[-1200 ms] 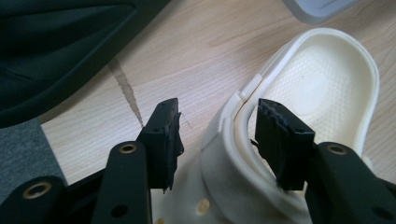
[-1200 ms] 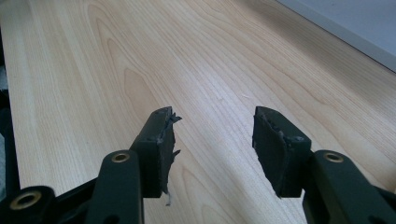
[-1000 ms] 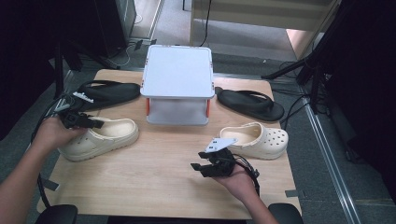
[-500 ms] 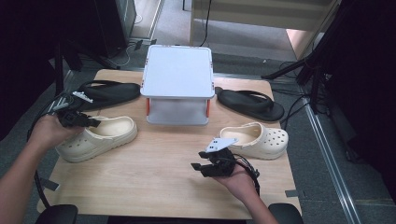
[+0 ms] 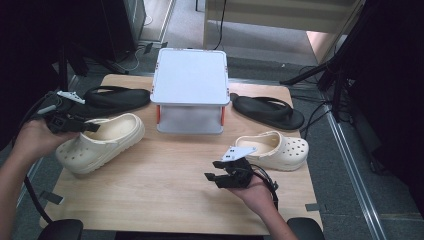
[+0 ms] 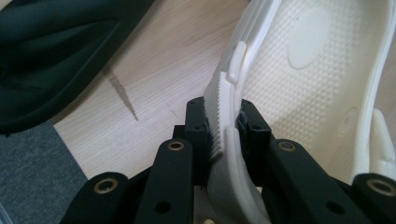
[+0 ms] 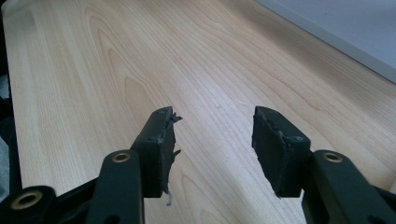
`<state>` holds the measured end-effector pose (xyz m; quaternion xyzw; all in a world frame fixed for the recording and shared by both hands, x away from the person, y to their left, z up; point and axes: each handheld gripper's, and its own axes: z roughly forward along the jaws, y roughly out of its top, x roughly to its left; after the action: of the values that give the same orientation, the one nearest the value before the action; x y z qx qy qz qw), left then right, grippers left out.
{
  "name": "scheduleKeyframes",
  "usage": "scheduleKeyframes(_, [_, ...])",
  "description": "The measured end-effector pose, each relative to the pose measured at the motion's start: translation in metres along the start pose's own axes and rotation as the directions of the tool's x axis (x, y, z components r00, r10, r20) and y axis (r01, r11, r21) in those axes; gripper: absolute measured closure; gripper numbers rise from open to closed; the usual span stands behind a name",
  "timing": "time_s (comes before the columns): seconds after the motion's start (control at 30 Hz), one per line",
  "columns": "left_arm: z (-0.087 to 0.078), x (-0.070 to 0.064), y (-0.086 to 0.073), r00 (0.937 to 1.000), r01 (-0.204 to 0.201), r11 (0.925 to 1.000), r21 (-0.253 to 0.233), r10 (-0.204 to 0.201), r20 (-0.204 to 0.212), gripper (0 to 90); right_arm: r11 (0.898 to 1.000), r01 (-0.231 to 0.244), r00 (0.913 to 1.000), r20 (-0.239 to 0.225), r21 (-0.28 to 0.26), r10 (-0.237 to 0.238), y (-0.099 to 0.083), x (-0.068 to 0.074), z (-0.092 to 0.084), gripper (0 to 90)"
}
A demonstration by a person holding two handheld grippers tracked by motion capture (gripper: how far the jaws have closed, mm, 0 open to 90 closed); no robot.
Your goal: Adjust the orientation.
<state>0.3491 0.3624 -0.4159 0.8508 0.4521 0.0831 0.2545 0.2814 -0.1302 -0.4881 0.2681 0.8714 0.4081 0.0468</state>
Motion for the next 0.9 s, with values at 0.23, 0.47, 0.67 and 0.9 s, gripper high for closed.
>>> scheduleKeyframes(0.23, [-0.004,-0.03,0.02,0.9966,-0.074,0.9972,0.0,0.074,0.037,78.3,0.999,-0.014,0.9999,0.002,-0.031,0.014,0.001,-0.002,-0.004,50.7])
scheduleKeyframes(0.47, [0.007,-0.068,0.047,0.9837,-0.16,0.9871,0.006,0.159,0.085,78.2,0.999,-0.015,0.9998,0.013,-0.053,0.015,0.001,-0.003,-0.009,50.7])
scheduleKeyframes(0.67, [0.027,-0.105,0.067,0.9622,-0.245,0.969,0.031,0.239,0.13,78.2,0.997,-0.021,0.9995,0.023,-0.072,0.023,0.001,-0.005,-0.013,50.7])
scheduleKeyframes(0.9, [0.053,-0.139,0.079,0.9466,-0.291,0.9548,0.061,0.278,0.163,78.1,0.996,-0.032,0.9988,0.035,-0.087,0.036,0.0,-0.006,-0.018,50.8])
